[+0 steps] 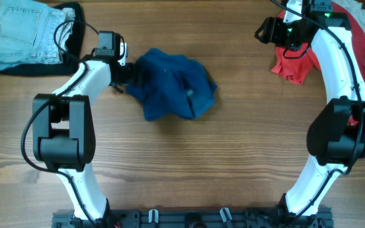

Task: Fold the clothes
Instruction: 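Grasp the folded teal polo bundle with the left gripper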

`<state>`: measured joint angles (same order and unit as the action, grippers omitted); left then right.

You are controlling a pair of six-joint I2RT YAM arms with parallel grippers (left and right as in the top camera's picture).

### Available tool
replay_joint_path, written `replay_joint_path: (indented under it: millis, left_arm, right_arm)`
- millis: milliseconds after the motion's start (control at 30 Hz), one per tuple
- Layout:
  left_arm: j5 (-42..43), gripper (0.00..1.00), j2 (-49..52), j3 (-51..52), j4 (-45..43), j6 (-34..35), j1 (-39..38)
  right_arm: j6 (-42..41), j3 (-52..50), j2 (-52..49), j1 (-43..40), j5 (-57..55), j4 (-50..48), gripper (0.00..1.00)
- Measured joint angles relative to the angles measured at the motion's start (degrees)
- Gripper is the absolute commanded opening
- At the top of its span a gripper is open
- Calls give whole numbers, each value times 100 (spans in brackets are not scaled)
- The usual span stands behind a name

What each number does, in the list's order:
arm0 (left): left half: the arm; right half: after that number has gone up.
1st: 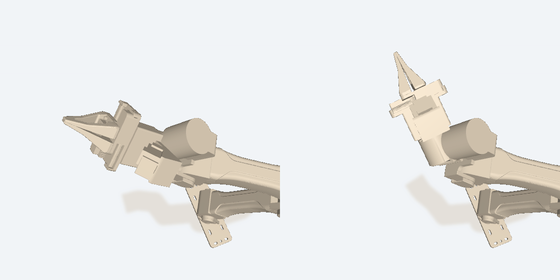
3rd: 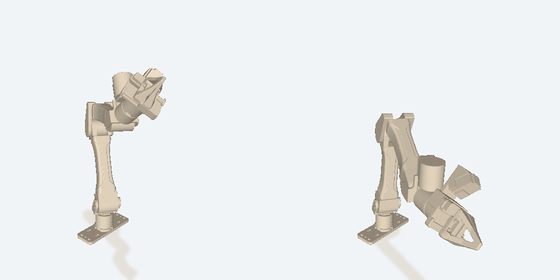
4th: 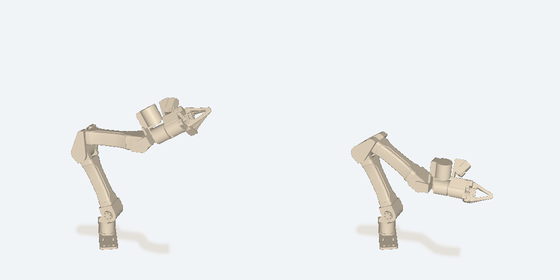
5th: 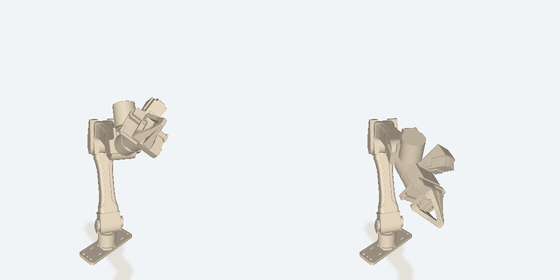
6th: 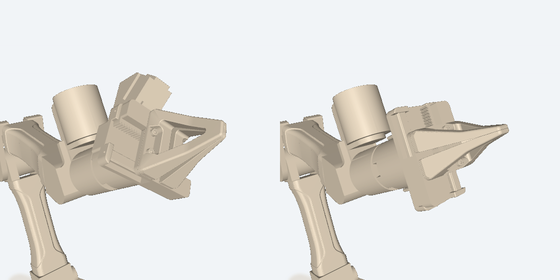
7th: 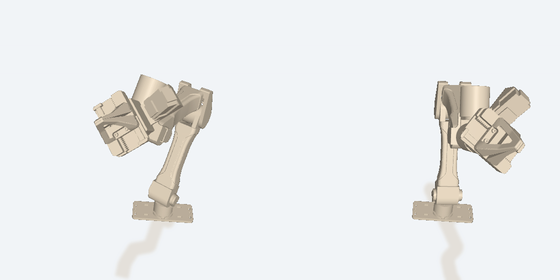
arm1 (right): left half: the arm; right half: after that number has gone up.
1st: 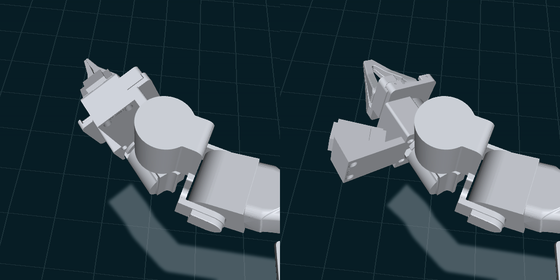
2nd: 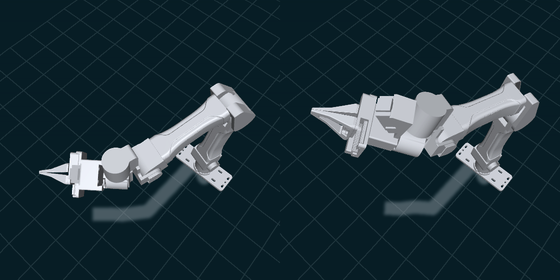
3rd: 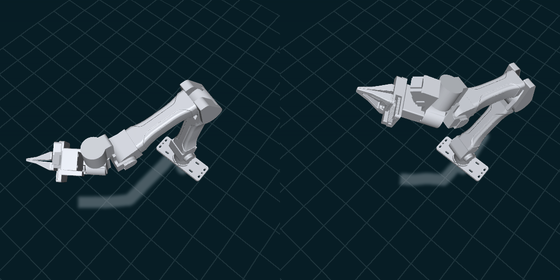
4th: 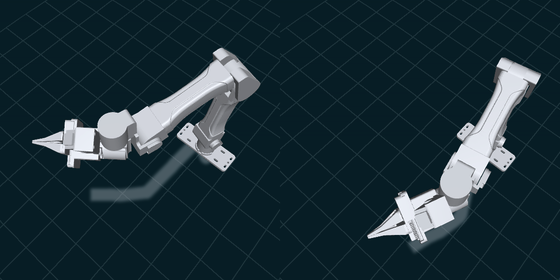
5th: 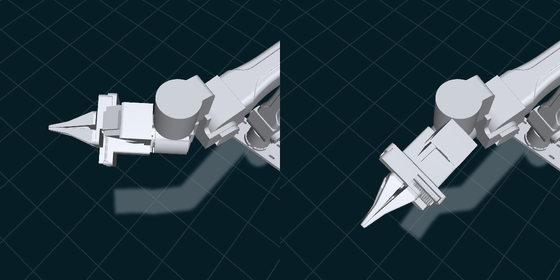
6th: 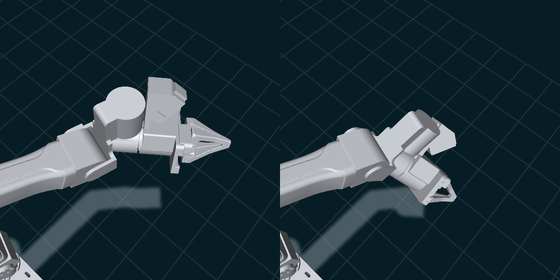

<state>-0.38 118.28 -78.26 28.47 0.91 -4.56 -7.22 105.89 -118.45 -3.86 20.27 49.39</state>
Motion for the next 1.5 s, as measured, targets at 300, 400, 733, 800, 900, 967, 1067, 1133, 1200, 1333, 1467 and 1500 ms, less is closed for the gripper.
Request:
replay_joint_path:
  millis: [300, 400, 733, 800, 900, 967, 1067, 1133, 1200, 1333, 1467, 1500]
  left_arm:
    - [-1316, 100, 153, -1443, 439, -835, 251]
    - [-1392, 100, 136, -2015, 1084, -973, 149]
    - [-898, 100, -142, -2192, 2238, -1130, -2535]
    - [-870, 100, -142, -2192, 2251, -1128, -2977]
    - [-846, 100, -142, -2194, 2415, -1093, -3436]
    - [-831, 100, -140, -2194, 2549, -1003, -3598]
    - [-861, 100, -98, -2199, 2664, -802, -3622]
    - [-920, 100, 4, -2201, 2732, -610, -3622]
    - [-938, 100, 173, -2210, 2835, -483, -3622]
    - [-968, 100, 608, -2210, 2927, -334, -3622]
    - [-1095, 100, 870, -2210, 2964, -310, -3622]
    - [-1117, 100, 870, -2210, 2973, -310, -3622]
  right_arm:
    - [111, 0, 0, 0, -2, 219, 74]
    - [153, 0, 0, 0, -2, 247, 77]
    - [164, 0, 2, 0, -107, 225, 84]
    - [179, 0, 0, -7, -157, 199, 87]
    - [199, 0, 0, -46, -299, 68, 89]
    - [195, 0, 0, -179, -382, -111, 90]
    - [101, -2, 2, -592, -391, -562, 91]
    - [39, -2, 0, -975, -407, -680, 91]
    - [0, -2, 0, -1290, -387, -728, 91]
    - [-24, -2, 0, -1499, -376, -691, 91]
    - [-24, -2, 0, -1416, -315, -608, 92]
    - [-24, -2, 0, -1399, -297, -573, 92]
